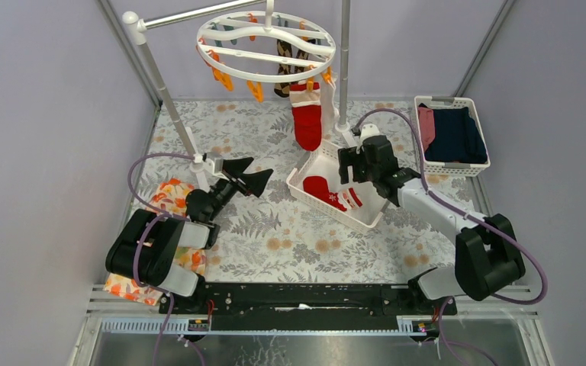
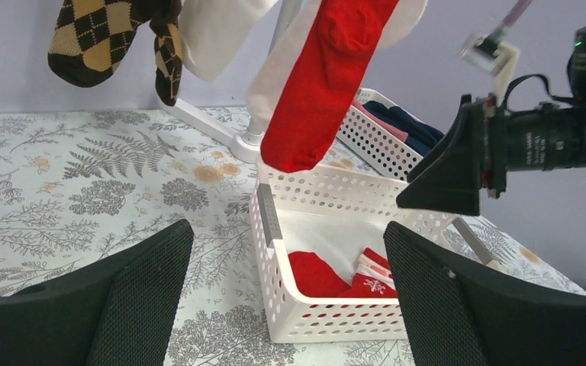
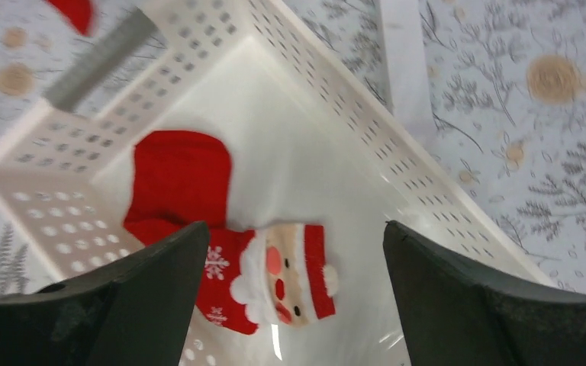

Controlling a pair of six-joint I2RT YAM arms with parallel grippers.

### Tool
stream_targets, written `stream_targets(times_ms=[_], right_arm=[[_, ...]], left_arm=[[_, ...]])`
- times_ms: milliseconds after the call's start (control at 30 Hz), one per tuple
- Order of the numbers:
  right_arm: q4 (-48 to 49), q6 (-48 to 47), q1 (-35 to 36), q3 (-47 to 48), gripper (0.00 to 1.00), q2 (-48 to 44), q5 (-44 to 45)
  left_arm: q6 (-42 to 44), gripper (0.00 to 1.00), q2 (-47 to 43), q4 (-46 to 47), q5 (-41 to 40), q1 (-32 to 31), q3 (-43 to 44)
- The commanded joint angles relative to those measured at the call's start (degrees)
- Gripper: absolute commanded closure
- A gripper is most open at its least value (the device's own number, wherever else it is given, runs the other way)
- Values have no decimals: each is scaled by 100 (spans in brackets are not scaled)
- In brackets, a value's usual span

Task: Clip the socks to the hanger
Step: Pick up the sock from the bin.

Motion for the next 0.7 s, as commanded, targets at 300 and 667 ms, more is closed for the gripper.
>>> stream_targets(times_ms=[300,667], right_arm=[[-577,452,-333,283,48,1962,-286],[-460,519,-289,38,57,1658,-909]], left_arm=[[767,1,-137,546,-510,-369,-118],[805,1,-148,546,-435,-381,-123]])
